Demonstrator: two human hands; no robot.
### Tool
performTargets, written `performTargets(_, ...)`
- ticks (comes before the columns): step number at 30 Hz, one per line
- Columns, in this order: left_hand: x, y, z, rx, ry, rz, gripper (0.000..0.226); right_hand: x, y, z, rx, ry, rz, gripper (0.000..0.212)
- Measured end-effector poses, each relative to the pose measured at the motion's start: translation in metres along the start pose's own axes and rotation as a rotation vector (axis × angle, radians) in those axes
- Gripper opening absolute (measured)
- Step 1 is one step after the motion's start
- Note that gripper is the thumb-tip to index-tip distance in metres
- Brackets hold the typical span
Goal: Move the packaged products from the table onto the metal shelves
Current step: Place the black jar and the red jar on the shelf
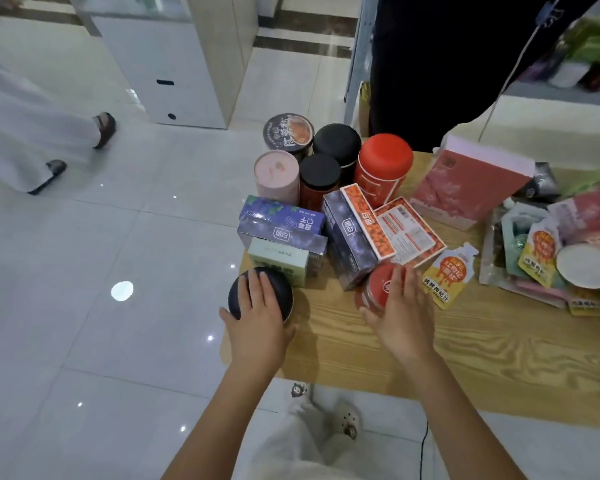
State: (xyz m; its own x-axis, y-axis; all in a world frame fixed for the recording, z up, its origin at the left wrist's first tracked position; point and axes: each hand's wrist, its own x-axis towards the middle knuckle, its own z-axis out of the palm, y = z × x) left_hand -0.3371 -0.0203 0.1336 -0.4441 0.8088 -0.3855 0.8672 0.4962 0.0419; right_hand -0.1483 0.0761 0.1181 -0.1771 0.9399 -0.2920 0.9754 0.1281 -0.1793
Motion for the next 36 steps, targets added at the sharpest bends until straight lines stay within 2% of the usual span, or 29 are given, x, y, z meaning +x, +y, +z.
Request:
performTargets(4,0.017,0.001,0.010,0.014,0.022,-0.028,0.106,0.018,-0.008,0.013,-0.020,0.040,0.088,0.110)
performTargets(8,0.031,-0.001,0.014,-0.061,0.058,-0.063,0.101,0.020,-0.013,0.025,-0.002,0.162,0.101,0.108)
performTargets(10,0.033,0.000,0.015,-0.112,0.094,-0.081,0.098,0.018,-0.010,0.027,0.013,0.170,0.090,0.107)
performTargets(13,0.028,0.002,0.017,-0.131,0.101,-0.097,0.095,0.009,-0.003,0.029,0.000,0.157,0.030,0.108)
performTargets(19,-0.002,0.022,0.029,-0.095,0.007,-0.051,0.096,-0.018,0.008,0.037,-0.026,0.134,-0.117,0.101)
performTargets(23,-0.018,0.039,0.035,-0.123,-0.007,-0.094,0.096,-0.020,0.016,0.037,-0.007,0.130,-0.183,0.099)
performTargets(27,-0.039,0.054,0.040,-0.199,0.017,-0.168,0.095,-0.016,0.034,0.024,0.001,0.088,-0.315,0.097)
performTargets(32,-0.087,0.061,0.048,-0.414,0.043,-0.413,0.092,-0.020,0.045,0.006,-0.045,-0.108,-0.589,0.093)
performTargets(36,-0.144,0.054,0.051,-0.488,0.104,-0.575,0.095,-0.052,0.025,-0.004,-0.087,-0.205,-0.807,0.090)
